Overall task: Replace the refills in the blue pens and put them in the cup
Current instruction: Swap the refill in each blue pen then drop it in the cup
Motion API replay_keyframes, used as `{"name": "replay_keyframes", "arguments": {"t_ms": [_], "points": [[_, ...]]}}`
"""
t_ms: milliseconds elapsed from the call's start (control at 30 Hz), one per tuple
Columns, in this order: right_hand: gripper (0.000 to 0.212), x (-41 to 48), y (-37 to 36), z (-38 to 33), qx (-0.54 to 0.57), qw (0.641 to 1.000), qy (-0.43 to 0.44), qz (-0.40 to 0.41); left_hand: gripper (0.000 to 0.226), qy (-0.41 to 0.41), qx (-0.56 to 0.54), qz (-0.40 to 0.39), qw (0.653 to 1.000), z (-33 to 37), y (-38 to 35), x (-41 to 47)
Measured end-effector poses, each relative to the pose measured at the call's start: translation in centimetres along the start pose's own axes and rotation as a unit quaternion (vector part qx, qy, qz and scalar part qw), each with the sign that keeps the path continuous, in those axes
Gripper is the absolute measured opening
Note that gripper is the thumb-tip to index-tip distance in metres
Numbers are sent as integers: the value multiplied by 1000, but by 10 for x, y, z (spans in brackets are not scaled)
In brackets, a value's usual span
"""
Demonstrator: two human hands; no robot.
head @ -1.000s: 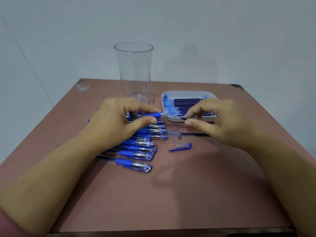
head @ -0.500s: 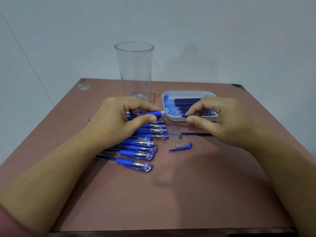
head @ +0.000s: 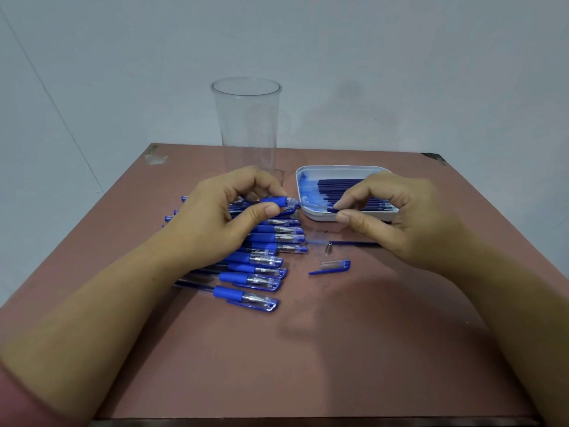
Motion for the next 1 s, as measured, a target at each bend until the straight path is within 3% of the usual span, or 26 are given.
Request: {"name": "replay_keyframes", "arguments": {"t_ms": [300, 500, 633, 800, 900, 1000], "points": [[9, 0, -3, 2, -30, 999, 11, -1, 17, 9, 18, 2, 1000, 1, 0, -1], [9, 2, -9, -4, -152, 986, 66, -24, 16, 4, 111, 5, 994, 1, 4, -2], [20, 4, -23, -9, -139, 986, 86, -42, 31, -10, 148, -4, 989, 5, 1, -3], [32, 1, -10, 8, -115, 992, 13, -55, 24, -3, 152, 6, 988, 5, 4, -4], [17, -3, 0, 19, -95, 994, -26, -49, 21, -3, 152, 13, 988, 6, 5, -4], [11, 0, -11, 12, -88, 995, -11, -41, 21, -11, 152, 6, 988, 7, 2, -5]]}}
Point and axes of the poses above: each hand's wrist, its own x-axis towards the middle knuckle, its own y-axis out of the back of the hand, z = x × y, the point moved 9 cm from there along x, towards the middle knuckle
